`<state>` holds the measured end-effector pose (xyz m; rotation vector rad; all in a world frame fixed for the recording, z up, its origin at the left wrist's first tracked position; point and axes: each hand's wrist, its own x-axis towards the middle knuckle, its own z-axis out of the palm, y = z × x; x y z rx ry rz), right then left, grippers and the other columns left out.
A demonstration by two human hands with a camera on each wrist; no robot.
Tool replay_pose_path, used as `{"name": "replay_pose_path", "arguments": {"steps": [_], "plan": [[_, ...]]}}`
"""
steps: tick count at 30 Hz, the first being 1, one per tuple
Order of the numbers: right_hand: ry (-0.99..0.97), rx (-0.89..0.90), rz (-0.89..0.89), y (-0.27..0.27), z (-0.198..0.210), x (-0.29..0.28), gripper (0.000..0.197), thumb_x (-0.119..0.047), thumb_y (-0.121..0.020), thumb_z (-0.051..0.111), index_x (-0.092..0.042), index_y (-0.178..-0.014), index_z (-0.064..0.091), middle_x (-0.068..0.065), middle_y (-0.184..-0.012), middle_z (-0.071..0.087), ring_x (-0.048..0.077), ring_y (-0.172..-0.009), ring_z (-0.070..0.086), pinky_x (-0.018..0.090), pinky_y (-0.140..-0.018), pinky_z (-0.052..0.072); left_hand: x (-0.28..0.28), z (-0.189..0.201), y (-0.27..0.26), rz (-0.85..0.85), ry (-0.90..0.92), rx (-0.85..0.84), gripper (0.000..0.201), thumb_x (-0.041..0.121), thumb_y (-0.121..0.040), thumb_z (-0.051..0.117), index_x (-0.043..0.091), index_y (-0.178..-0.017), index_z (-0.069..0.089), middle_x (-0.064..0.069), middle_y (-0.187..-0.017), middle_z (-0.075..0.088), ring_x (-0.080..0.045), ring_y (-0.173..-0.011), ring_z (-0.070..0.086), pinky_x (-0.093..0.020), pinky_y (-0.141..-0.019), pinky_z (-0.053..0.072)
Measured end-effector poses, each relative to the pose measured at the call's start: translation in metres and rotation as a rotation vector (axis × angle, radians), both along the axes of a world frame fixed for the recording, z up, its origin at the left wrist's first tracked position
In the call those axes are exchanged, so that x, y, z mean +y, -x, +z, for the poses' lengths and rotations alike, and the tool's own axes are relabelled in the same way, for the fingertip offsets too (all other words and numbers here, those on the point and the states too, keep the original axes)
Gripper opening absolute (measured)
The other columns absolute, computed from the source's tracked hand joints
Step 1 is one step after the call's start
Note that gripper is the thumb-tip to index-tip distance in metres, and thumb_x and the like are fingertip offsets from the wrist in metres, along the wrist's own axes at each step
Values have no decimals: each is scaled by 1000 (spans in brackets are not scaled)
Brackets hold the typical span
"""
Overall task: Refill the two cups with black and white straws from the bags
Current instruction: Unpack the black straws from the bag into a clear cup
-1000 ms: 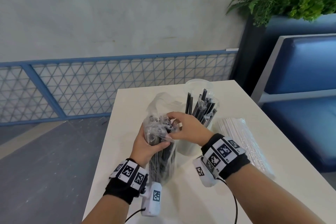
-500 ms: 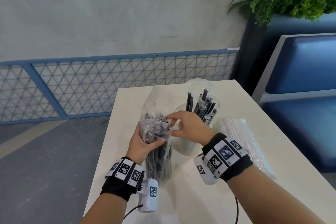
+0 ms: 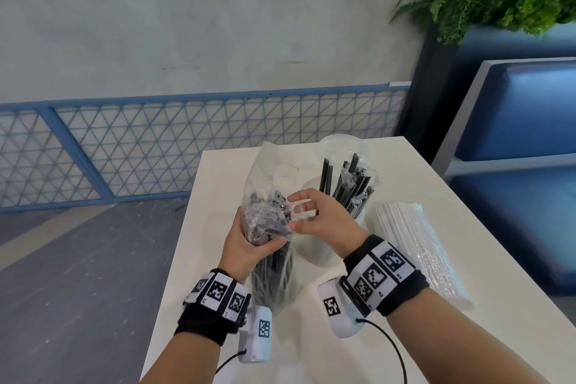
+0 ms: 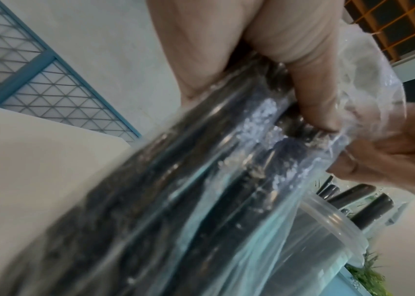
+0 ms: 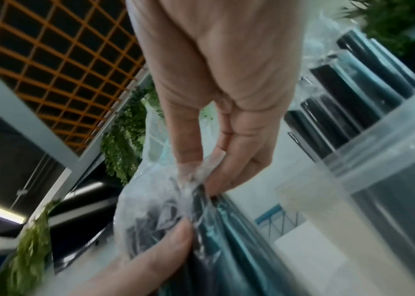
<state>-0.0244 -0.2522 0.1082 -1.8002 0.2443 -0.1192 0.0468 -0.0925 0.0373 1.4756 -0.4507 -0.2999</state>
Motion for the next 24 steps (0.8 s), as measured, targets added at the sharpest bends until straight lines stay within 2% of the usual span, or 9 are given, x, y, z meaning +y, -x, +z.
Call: {"name": "replay_pose_path", "arguments": {"steps": [3, 5, 9, 11, 14, 18, 20, 22, 24], "plan": [[-331, 23, -6, 2, 1, 1, 37, 10, -76, 67, -17, -101, 62, 1, -85, 51, 15, -80, 54, 26, -75, 54, 0, -2, -2, 24, 19, 21, 96, 29, -46, 92, 9, -127, 45, -11, -118, 64, -23, -111, 63, -37, -93, 51], [-354, 2, -22, 2, 1, 2, 35, 14, -76, 64, -15, -97, 65, 2, -86, 48, 12, -75, 52, 22, -70, 53, 0, -2, -2, 41, 19, 33, 98, 38, -44, 92, 11, -127, 46, -12, -119, 64, -26, -112, 61, -46, -97, 48], [325, -81, -84, 0, 5, 6, 29, 0, -75, 68, -17, -98, 71, 2, -97, 53, 10, -60, 51, 6, -62, 42, 0, -3, -2, 64, -2, 10, 89, 30, -48, 88, 11, -124, 48, -8, -115, 66, -21, -108, 63, -39, -94, 51], [527, -51, -28, -3, 14, 4, 32, -10, -76, 72, -19, -107, 69, 0, -104, 47, 11, -61, 53, 3, -63, 38, 0, -1, -2, 30, 8, 5, 91, 31, -48, 90, 11, -125, 47, -10, -116, 65, -23, -110, 63, -37, -92, 51], [571, 0, 72, -5, 21, 1, 50, -22, -73, 77, -19, -120, 61, 1, -112, 39, 9, -66, 58, 10, -76, 40, 1, 4, -1, -30, 24, 30, 95, 38, -46, 91, 12, -126, 47, -11, -120, 64, -22, -112, 62, -35, -91, 52], [563, -96, 52, -6, 15, 5, 64, -18, -71, 77, -21, -129, 49, 2, -117, 38, 5, -68, 51, 3, -68, 39, 3, 4, -2, -59, 6, 25, 78, 21, -52, 86, 13, -121, 51, -10, -115, 66, -22, -108, 64, -33, -89, 53], [690, -131, 32, -5, 10, 8, 70, -22, -69, 77, -20, -132, 45, 4, -123, 35, 11, -86, 44, 8, -81, 36, 3, 5, -1, -67, -10, 20, 66, 5, -58, 85, 16, -115, 53, -5, -108, 68, -16, -102, 66, -24, -81, 54], [940, -215, -7, -5, 9, 10, 68, -29, -65, 78, -16, -126, 51, 8, -128, 35, 18, -102, 35, 24, -95, 34, 2, 6, 0, -69, -16, 12, 60, -11, -64, 77, 19, -111, 53, -1, -104, 67, -7, -94, 68, -16, -74, 53], [1089, -278, 29, -6, 13, 12, 65, -30, -65, 77, -12, -123, 54, 10, -132, 39, 24, -110, 36, 33, -98, 36, 1, 5, -1, -74, -5, 6, 61, -15, -65, 74, 20, -110, 52, 0, -102, 67, -3, -89, 68, -15, -72, 53]]}}
